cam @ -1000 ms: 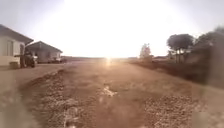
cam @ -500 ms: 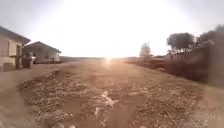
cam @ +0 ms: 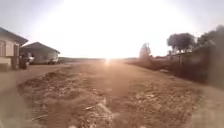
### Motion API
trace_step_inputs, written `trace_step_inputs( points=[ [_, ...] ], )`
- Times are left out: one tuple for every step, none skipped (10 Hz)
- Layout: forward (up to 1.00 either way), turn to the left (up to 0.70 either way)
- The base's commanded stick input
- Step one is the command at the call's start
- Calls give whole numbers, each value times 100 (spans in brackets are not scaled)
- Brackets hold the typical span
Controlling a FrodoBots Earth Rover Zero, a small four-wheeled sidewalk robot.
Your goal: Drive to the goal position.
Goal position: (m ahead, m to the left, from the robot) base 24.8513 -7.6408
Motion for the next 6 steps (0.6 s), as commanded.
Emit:
trace_step_inputs(
  points=[
    [70,0],
    [70,0],
    [70,0],
    [70,0],
    [70,-1],
    [70,-24]
  ],
)
